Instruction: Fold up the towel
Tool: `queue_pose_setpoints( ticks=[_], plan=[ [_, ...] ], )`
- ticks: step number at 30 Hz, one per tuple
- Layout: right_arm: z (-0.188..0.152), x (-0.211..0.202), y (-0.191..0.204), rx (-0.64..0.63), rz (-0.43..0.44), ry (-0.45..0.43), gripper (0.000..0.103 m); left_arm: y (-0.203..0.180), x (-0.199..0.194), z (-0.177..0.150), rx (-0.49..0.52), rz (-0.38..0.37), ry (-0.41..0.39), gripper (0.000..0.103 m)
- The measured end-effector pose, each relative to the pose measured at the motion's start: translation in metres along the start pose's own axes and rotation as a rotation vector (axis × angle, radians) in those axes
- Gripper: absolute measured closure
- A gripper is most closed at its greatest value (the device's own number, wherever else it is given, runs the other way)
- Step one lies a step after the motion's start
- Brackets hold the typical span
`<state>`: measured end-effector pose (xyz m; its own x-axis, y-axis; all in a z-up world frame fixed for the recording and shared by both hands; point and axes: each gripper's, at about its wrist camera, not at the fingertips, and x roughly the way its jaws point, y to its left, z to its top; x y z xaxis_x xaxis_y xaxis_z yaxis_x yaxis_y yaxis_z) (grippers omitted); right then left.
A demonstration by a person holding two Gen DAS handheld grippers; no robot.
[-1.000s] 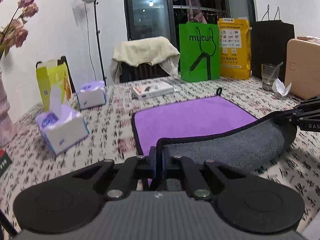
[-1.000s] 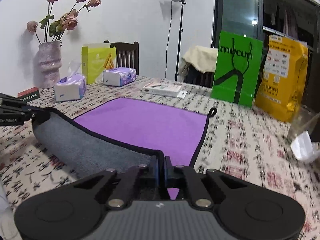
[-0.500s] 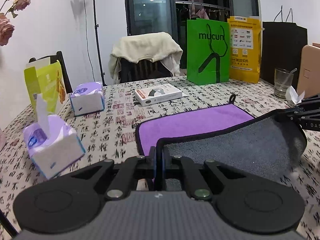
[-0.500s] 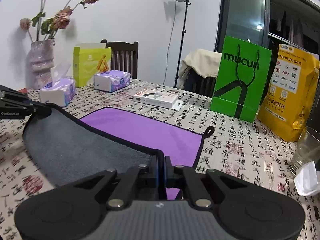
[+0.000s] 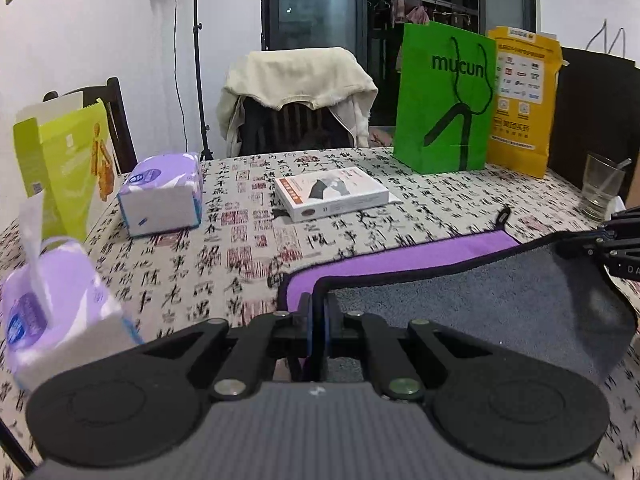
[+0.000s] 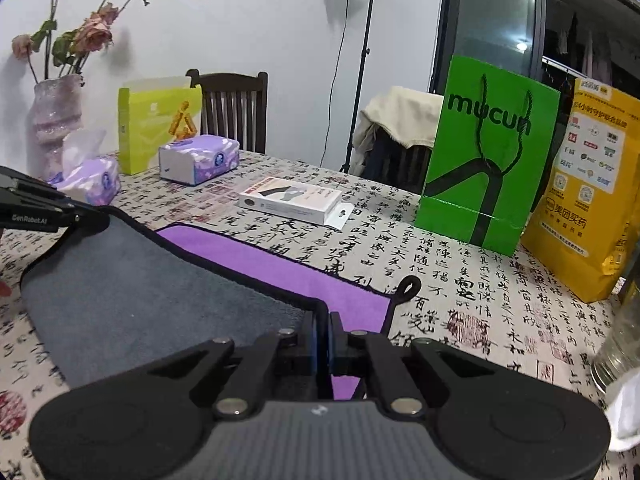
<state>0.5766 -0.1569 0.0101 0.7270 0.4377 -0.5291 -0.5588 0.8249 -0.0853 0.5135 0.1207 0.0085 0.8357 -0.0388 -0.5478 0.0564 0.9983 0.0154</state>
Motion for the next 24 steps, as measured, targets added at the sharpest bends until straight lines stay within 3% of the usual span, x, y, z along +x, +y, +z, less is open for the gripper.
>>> queue_pose_setpoints(
  ticks=[11,20,22,24],
  plan=[
    [0.020,0.060,-0.029,0.060,0.008,0.050,0.098,0.020,0.064,0.027,-0.027,-0.006,0.059,0.097],
    [0.028,0.093,-0.041,0.071,-0.015,0.098,0.098,0.025,0.089,0.040,-0.011,-0.030,0.089,0.096],
    [0.027,0.096,-0.042,0.074,-0.021,0.114,0.098,0.025,0.095,0.040,-0.009,-0.011,0.103,0.093],
    [0.024,0.097,-0.042,0.071,-0.020,0.122,0.097,0.028,0.100,0.038,-0.011,0.001,0.129,0.076]
  ],
)
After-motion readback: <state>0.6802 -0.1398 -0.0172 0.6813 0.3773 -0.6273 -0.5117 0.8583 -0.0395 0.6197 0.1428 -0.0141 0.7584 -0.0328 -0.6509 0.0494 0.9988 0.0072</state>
